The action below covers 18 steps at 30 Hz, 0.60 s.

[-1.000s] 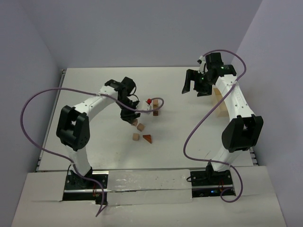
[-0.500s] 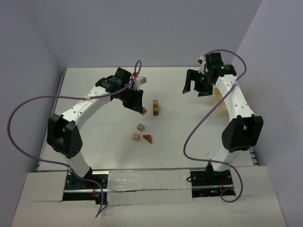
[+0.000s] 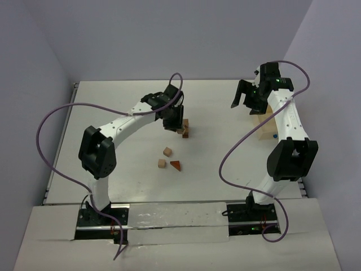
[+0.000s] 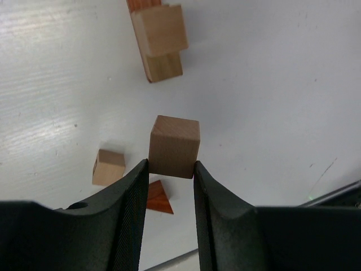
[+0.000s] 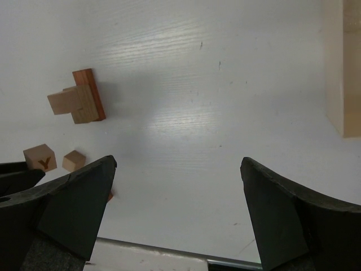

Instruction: Build the wood block tower

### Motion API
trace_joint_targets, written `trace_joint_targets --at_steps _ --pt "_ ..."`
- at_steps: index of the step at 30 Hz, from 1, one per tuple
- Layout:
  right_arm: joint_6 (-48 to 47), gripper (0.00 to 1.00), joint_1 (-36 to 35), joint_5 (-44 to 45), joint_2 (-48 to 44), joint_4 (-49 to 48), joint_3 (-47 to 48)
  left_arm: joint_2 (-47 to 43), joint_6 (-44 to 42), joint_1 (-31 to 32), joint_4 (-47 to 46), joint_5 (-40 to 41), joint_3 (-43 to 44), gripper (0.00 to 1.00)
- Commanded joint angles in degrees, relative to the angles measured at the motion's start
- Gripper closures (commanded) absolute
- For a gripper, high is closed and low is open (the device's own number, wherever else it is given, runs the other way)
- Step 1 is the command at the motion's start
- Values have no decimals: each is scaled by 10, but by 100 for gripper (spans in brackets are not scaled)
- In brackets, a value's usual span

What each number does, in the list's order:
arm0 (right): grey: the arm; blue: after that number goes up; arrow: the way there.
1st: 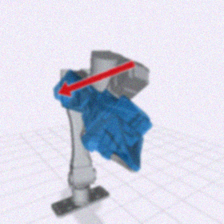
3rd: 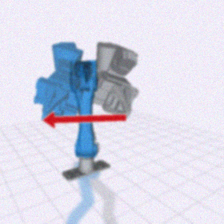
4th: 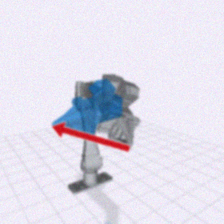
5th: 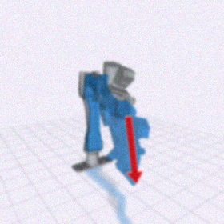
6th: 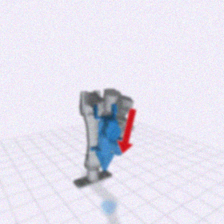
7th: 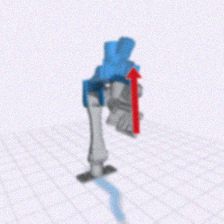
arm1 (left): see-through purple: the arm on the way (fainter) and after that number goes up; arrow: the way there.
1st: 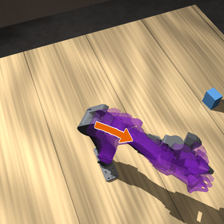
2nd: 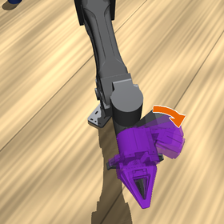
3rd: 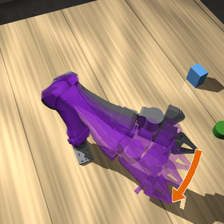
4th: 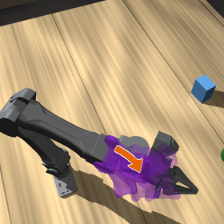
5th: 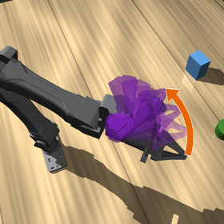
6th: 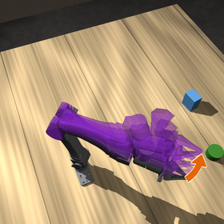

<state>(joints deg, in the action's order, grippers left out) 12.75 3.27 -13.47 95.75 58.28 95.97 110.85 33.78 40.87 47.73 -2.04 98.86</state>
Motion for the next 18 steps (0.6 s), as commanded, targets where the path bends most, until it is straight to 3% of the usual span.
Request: trace_joint_targets --at_steps 1,10,18 --pt "5 0 -1 -7 -32 -20 -6 34 11 7 25 66 67 100" --pt "6 0 0 -11 -29 -21 -3 92 17 35 59 130 140 100" --pt "5 0 -1 -16 -29 -22 -6 99 22 56 63 147 152 100"
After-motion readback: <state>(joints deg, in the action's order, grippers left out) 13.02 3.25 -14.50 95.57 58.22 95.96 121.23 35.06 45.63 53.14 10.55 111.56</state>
